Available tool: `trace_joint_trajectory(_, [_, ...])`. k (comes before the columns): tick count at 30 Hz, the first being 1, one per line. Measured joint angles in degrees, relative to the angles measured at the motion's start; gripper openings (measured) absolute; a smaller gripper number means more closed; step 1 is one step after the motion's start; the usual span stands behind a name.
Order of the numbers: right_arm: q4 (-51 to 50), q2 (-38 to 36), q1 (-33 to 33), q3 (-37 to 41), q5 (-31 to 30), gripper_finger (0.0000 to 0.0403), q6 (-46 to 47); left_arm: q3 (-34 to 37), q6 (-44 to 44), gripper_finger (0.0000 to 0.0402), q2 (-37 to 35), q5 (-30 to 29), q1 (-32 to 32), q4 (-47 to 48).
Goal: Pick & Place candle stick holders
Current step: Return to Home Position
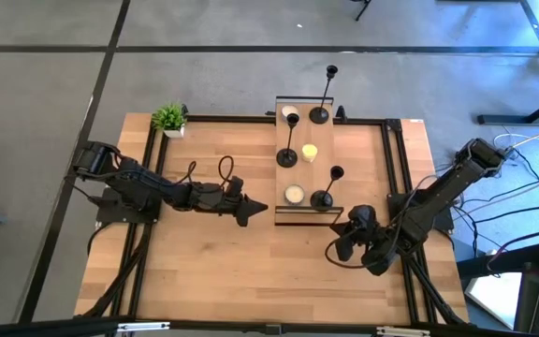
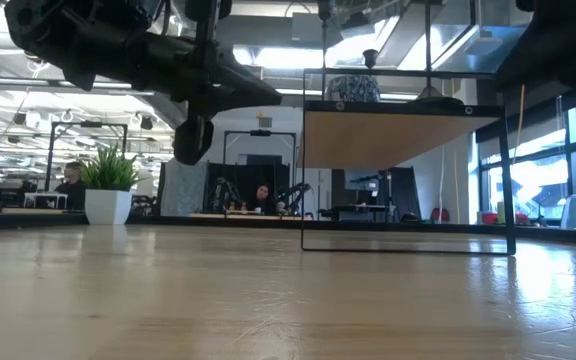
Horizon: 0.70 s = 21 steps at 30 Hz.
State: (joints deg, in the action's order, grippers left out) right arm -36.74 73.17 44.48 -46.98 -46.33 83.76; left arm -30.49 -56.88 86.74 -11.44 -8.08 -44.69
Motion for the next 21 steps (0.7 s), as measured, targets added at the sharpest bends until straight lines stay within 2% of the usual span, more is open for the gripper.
trace_joint_trajectory(7, [-4.4,0.0,-0.9,0.0,-0.2,0.0,3.7,0.0,-1.4,0.0002,0.0,0.1,0.0,0.0])
trace_joint_trajectory(21, [-4.9,0.0,-1.0,0.0,0.0,0.0,3.9,-2.1,-1.5,0.0002,1.0,2.2,0.0,-0.3])
